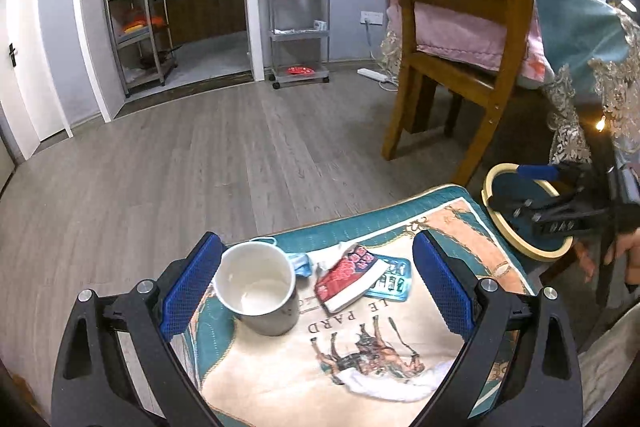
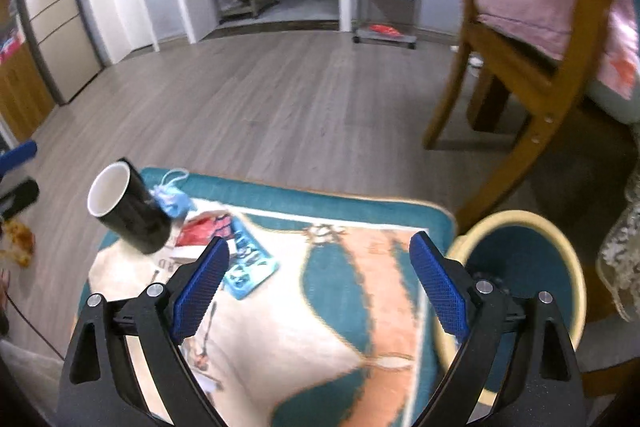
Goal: Collect trash
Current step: 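Move both tools back from the bin over the cushion, then grasp the red-and-white snack bag with the right tool while the left tool grasps the blue blister pack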
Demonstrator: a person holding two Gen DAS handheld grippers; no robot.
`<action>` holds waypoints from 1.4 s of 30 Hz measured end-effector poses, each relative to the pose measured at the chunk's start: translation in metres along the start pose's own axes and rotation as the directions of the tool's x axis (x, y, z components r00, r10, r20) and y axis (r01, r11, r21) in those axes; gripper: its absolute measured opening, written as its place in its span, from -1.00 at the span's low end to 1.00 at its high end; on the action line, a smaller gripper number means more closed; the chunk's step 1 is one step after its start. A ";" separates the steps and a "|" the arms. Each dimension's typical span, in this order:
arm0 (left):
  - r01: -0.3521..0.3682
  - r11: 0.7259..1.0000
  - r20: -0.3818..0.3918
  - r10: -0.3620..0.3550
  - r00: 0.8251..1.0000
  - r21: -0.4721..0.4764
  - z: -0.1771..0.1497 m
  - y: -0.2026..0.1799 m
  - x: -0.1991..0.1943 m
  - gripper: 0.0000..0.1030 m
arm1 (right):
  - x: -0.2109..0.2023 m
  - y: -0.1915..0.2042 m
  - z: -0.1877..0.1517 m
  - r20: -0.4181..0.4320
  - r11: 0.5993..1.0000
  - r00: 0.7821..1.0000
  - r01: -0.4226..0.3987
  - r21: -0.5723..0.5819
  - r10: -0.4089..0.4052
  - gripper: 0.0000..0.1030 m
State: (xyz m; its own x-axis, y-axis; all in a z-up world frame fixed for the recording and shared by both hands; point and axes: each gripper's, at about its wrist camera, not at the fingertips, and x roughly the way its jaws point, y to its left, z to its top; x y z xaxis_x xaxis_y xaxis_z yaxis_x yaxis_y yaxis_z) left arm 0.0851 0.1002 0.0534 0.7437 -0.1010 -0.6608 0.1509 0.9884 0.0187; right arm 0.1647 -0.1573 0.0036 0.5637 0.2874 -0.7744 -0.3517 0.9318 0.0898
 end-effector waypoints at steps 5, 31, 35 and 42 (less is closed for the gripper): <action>-0.020 1.000 -0.024 0.020 1.000 0.018 -0.006 0.016 0.013 0.83 | 0.042 0.022 -0.003 -0.060 0.999 0.998 -0.023 -0.045 0.020 0.77; 0.047 0.999 -0.117 -0.044 0.992 0.024 -0.003 -0.003 0.084 0.83 | 0.110 0.043 0.013 -0.150 0.958 0.947 -0.283 0.033 0.285 -0.82; 0.078 0.996 -0.145 -0.071 0.987 0.041 -0.005 -0.028 0.102 0.83 | 0.084 -0.004 0.022 -0.098 0.971 0.971 -0.207 0.119 0.219 -0.83; 0.132 0.990 -0.278 -0.115 0.954 0.042 -0.026 -0.076 0.173 0.83 | 0.052 -0.072 0.036 -0.011 0.959 0.990 -0.135 0.249 0.142 -0.83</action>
State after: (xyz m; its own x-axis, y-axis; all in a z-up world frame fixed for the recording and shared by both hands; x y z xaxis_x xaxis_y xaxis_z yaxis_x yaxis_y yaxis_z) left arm 0.1856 0.0103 -0.0819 0.5106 -0.1786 -0.8410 0.2746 0.9608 -0.0374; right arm 0.2465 -0.2018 -0.0211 0.4993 0.4146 -0.7608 -0.2275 0.9100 0.3466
